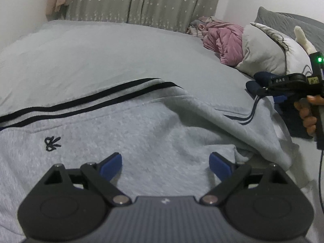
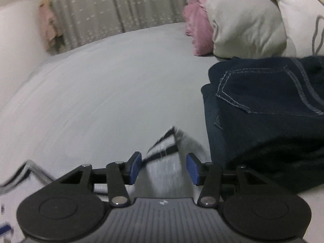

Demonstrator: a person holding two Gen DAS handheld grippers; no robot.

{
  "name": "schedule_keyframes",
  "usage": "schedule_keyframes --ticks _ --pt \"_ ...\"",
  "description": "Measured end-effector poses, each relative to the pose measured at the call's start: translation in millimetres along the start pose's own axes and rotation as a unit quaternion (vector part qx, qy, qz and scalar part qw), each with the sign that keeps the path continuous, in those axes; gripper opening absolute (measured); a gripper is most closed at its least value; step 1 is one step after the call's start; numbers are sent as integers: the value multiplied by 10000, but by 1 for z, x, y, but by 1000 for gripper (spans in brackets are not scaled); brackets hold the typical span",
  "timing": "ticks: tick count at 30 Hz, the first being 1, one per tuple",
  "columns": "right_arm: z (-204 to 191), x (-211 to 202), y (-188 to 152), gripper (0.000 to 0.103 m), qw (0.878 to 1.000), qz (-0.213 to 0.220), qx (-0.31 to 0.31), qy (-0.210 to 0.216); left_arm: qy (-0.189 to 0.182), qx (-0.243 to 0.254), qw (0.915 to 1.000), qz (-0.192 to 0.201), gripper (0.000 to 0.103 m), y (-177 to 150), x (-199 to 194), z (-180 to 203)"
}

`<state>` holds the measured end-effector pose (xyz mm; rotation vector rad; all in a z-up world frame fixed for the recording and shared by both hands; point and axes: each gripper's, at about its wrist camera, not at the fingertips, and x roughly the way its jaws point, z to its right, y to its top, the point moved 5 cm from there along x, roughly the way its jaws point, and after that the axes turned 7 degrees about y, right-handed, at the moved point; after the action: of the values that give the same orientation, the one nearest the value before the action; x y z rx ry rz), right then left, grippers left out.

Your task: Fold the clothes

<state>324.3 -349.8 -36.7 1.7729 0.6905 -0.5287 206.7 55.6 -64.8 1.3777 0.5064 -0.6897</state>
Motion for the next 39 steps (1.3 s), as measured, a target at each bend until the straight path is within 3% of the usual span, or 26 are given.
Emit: schedule_keyframes --ticks 1,2,4,8,14,19,24,28,34,35,39 --pt "-1 -1 1 23 9999 55 35 79 10 -2 10000 -9 94 0 0 -1" --pt "-3 -4 1 14 9998 102 8 175 17 -9 10000 -12 94 0 0 -2" --pt "-2 -14 2 10 9992 257 -110 287 36 -34 10000 -3 94 1 -2 -4" --pt "-13 -56 -2 8 9967 631 -427 264 67 -87 9999 93 94 3 -8 -4" --pt "-33 -161 -5 8 9865 1406 -829 153 69 -34 9993 362 94 5 -21 1" --pt "-66 -262 0 8 9706 2086 -1201 69 140 107 9968 776 94 9 -33 2" --pt "-101 -317 5 7 9491 2584 -1763 -374 292 -150 9932 1113 94 18 -33 -15" --pt "-103 -293 14 7 9424 2473 -2013 -1013 612 -256 9906 1196 94 24 -19 -33" --pt "-77 -161 45 7 9373 1941 -2086 -2008 904 -909 9877 893 94 23 6 -65" --pt "-69 -123 51 7 9397 1794 -1983 -2133 963 -903 9876 852 94 22 8 -68" --pt "-65 -33 56 7 9253 1421 -2370 -2597 1191 -628 9875 820 94 23 14 -73"
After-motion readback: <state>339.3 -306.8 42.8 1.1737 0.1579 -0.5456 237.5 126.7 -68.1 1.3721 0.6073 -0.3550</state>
